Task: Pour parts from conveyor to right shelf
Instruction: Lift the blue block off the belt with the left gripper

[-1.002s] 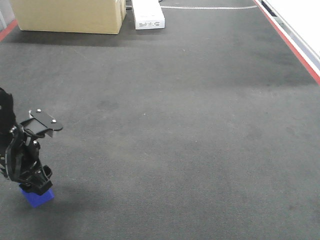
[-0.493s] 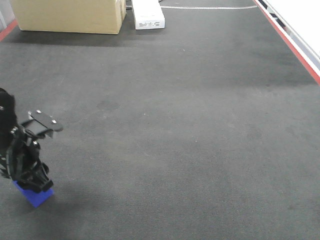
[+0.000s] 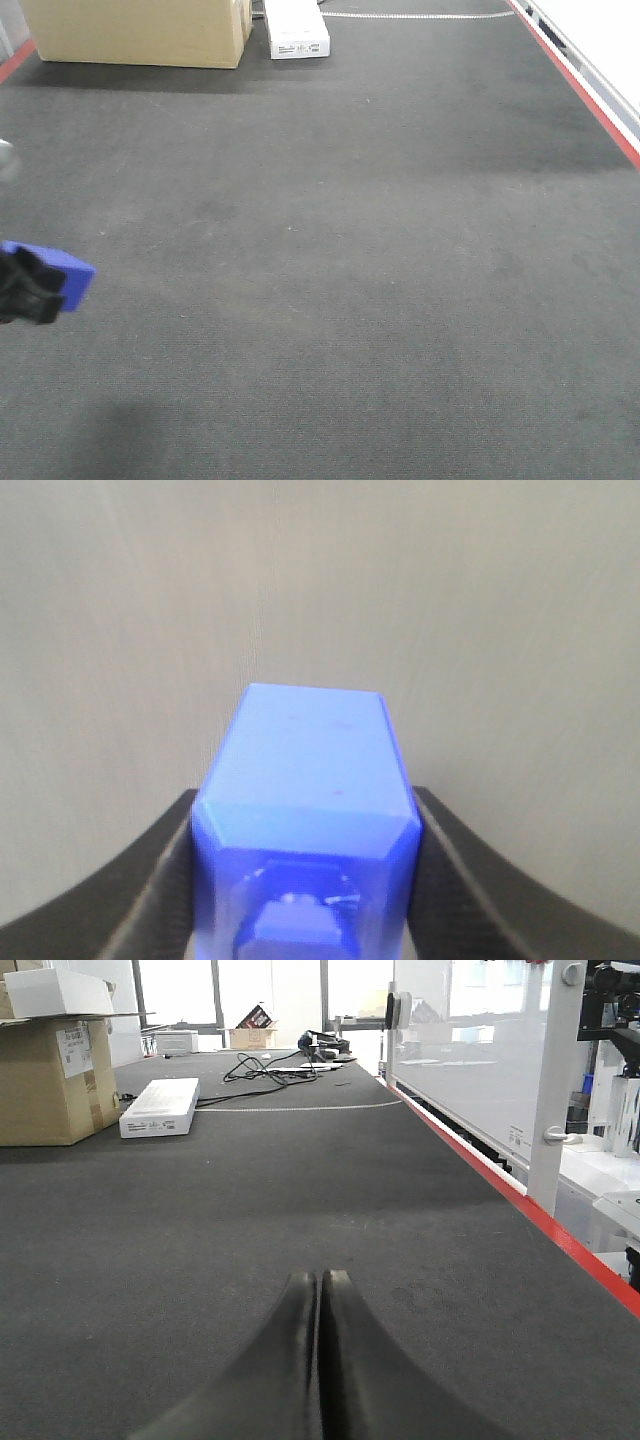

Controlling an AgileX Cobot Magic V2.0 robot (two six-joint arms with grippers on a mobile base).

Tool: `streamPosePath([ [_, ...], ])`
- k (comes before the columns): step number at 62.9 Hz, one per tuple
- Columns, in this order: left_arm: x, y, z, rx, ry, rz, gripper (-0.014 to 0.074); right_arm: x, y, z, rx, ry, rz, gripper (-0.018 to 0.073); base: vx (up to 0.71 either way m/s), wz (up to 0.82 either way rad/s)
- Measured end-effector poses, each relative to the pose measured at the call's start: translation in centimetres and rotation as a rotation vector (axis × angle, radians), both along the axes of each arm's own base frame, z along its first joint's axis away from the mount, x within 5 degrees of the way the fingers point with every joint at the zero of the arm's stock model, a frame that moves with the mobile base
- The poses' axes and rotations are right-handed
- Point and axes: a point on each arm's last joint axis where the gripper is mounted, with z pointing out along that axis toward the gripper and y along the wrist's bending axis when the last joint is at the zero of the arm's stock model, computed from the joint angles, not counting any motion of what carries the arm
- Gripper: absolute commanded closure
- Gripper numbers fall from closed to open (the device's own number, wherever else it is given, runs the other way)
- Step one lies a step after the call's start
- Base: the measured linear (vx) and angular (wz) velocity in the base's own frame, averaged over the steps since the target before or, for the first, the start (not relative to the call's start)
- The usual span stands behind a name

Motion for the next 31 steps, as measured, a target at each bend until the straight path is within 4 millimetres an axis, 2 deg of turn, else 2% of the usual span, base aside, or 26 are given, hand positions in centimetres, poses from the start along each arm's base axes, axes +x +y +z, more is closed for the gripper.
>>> streamPosePath([
  [12, -4.8, 0.9, -0.4, -0.059, -0.200, 0.023, 0.0603, 0.0, 0.0, 0.0, 0.000, 0.000, 0.000, 0.0568, 0.00, 0.00],
  [31, -11.8, 2.3, -3.8, -0.119, -0.426, 0.035, 0.0603, 0.0, 0.0, 0.0, 0.000, 0.001, 0.000, 0.0568, 0.00, 0.00],
])
